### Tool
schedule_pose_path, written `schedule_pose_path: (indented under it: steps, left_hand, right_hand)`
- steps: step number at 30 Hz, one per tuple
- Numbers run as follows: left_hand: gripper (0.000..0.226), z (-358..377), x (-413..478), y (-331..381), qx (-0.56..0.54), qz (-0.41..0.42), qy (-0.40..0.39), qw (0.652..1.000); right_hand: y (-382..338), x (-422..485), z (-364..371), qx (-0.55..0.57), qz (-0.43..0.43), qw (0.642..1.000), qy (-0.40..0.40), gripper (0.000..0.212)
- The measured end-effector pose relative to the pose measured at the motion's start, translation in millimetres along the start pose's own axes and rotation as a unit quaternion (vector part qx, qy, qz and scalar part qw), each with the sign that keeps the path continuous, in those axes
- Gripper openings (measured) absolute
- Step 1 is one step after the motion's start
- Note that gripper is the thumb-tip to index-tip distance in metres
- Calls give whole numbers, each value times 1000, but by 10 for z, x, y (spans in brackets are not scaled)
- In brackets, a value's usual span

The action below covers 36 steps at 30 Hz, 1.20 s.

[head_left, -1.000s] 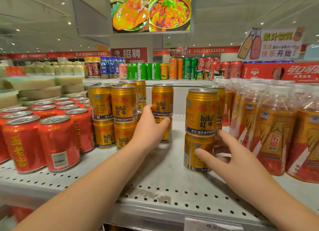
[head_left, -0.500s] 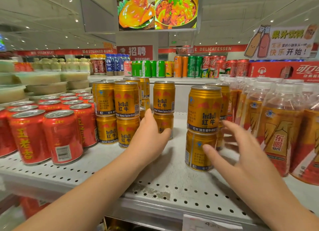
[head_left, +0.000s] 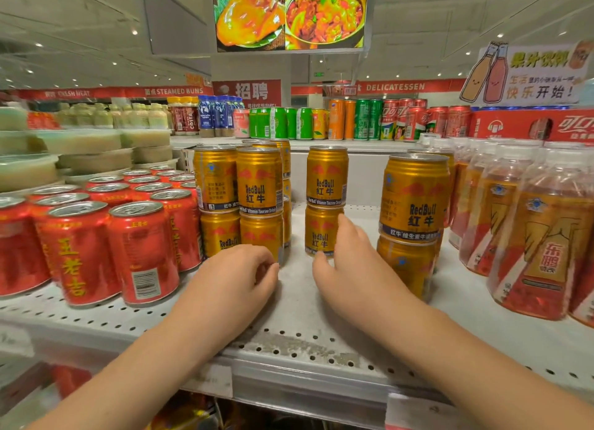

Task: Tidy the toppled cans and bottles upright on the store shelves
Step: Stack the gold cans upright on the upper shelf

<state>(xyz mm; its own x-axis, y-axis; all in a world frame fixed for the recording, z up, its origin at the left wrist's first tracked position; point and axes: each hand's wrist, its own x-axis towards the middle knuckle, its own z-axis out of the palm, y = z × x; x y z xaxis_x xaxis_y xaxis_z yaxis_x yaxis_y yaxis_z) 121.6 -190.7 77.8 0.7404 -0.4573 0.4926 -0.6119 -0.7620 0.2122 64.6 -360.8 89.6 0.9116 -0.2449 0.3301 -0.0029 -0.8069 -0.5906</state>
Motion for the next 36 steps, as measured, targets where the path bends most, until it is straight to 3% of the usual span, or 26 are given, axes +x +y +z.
schedule_pose_path:
  steps: [6, 10, 17, 24, 28, 32, 36]
  left_hand:
    - [38, -34, 76, -274, 45, -35, -1, 998]
    - [43, -19, 145, -324, 14, -36, -17, 999]
    - [38, 49, 142, -383, -11, -25, 0, 1000]
    - [38, 61, 146, -366, -4, -19, -11, 1000]
    - [35, 77, 142, -363, 25, -3, -7, 1000]
    - [32, 93, 115, -353, 29, 13, -2, 1000]
    - [30, 92, 125, -343, 24, 25, -11, 999]
  right_hand:
    - [-20, 418, 205, 5, 55, 993, 106, 68]
    - [-17, 656, 239, 62, 116, 985, 113, 60]
    - [100, 709, 318, 79, 77, 982, 155, 53]
    - [-109, 508, 235, 32, 77, 989, 120, 51]
    - [-176, -179, 1, 0, -51, 990, 128, 45]
    - [-61, -858, -307, -33, -153, 957, 244, 20]
    - [296, -997, -531, 8, -51, 937, 346, 11]
